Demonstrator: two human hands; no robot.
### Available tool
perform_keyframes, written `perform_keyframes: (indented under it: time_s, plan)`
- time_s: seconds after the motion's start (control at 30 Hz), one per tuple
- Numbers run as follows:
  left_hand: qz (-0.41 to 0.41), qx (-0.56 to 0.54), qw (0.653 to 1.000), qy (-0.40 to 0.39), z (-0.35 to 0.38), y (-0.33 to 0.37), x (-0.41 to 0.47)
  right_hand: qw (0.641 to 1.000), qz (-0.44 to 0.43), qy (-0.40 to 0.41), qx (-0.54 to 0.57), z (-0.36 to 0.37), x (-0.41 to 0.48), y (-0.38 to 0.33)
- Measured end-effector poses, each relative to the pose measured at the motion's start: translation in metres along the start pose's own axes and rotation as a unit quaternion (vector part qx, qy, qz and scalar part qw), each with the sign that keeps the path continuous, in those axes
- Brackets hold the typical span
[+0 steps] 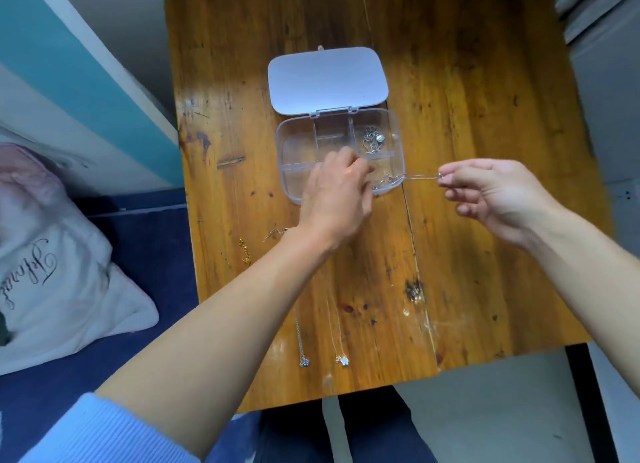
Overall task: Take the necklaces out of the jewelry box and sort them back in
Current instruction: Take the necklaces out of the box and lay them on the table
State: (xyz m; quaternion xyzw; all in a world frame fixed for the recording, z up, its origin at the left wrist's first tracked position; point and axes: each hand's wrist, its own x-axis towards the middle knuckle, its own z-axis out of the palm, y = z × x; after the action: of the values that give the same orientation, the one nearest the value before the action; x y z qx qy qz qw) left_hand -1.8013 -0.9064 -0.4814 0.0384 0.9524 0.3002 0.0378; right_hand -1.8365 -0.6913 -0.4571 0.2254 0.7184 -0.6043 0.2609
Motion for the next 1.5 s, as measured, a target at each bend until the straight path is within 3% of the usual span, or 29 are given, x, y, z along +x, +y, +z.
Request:
perform_keyframes:
  time_s: [0.1,0.2,0.43,0.6,0.77,0.87,0.93,1.13,1.3,1.5]
  plan:
    - [0.014,0.006,0.996,-0.086,0.012,0.014,0.021,0.998,0.033,-0.002,0.053,-0.005,-0.006,0.015]
    - [0.029,0.018,0.992,-0.124,0.023,0.021,0.035,0.991,0.045,-0.003,0.126,-0.008,-0.011,0.022]
    - [0.092,0.039,0.991,-0.085,0.030,0.021,0.036,0.969,0.067,-0.055,0.232,-0.016,-0.019,0.031]
    - [0.038,-0.088,0.988,-0.122,0.005,0.015,0.036,0.963,0.079,-0.041,0.252,-0.027,-0.019,0.044]
    - [-0.085,-0.299,0.923,-0.228,-0.030,0.009,0.027,0.974,0.099,-0.030,0.199,-0.015,-0.024,0.059]
    - [-0.139,-0.415,0.867,-0.239,-0.038,-0.001,0.019,0.976,0.103,-0.008,0.193,-0.005,-0.027,0.065]
    - [-0.159,-0.400,0.877,-0.212,-0.040,-0.009,0.014,0.975,0.101,0.007,0.199,-0.001,-0.027,0.068]
    - [-0.139,-0.209,0.956,-0.154,-0.041,-0.030,-0.003,0.971,0.064,0.069,0.218,0.001,-0.030,0.072]
    - [-0.153,-0.221,0.950,-0.162,-0.044,-0.040,-0.017,0.966,0.061,0.099,0.231,-0.011,-0.032,0.076]
    - [-0.177,-0.179,0.964,-0.081,-0.032,-0.035,-0.024,0.991,0.089,0.075,0.065,-0.009,-0.056,0.103]
